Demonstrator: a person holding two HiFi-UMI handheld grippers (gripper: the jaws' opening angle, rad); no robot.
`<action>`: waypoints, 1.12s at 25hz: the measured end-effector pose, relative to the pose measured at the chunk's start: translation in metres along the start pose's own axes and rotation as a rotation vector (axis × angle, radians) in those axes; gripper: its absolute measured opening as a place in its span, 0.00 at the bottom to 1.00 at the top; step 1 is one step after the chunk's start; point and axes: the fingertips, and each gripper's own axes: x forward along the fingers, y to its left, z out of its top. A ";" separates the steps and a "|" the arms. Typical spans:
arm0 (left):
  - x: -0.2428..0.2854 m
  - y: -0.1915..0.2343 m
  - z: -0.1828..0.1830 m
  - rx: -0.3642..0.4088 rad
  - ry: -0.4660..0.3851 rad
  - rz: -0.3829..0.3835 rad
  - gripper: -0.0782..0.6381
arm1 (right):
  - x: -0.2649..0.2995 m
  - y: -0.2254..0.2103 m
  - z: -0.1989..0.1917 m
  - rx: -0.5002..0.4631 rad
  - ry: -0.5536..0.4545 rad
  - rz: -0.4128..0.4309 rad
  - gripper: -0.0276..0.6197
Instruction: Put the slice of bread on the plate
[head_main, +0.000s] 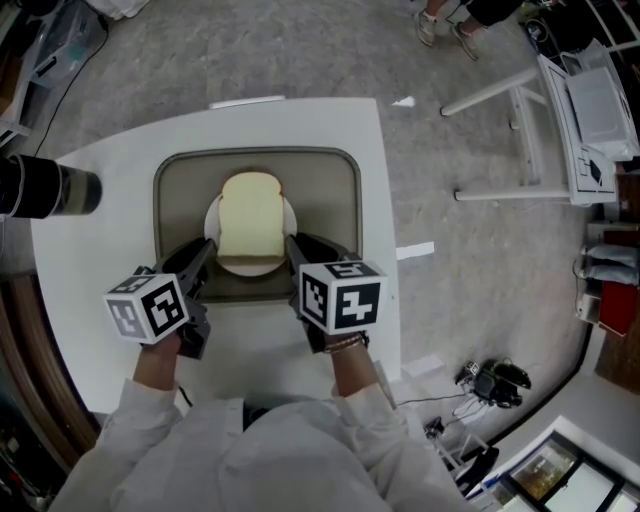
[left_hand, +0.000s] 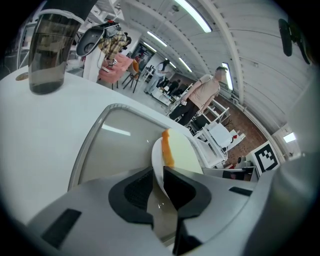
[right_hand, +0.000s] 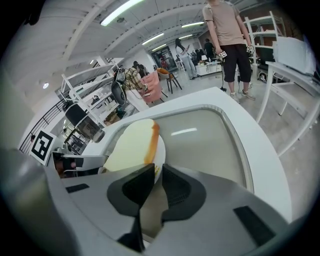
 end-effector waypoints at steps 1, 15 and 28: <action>0.000 -0.001 0.000 0.001 0.000 -0.001 0.18 | -0.001 0.000 0.000 0.001 -0.001 -0.001 0.13; -0.008 -0.004 0.001 0.031 -0.030 -0.024 0.22 | -0.009 0.000 0.001 -0.041 -0.062 0.002 0.13; -0.064 -0.050 -0.007 0.062 -0.162 -0.056 0.22 | -0.074 0.028 0.002 -0.090 -0.203 0.052 0.13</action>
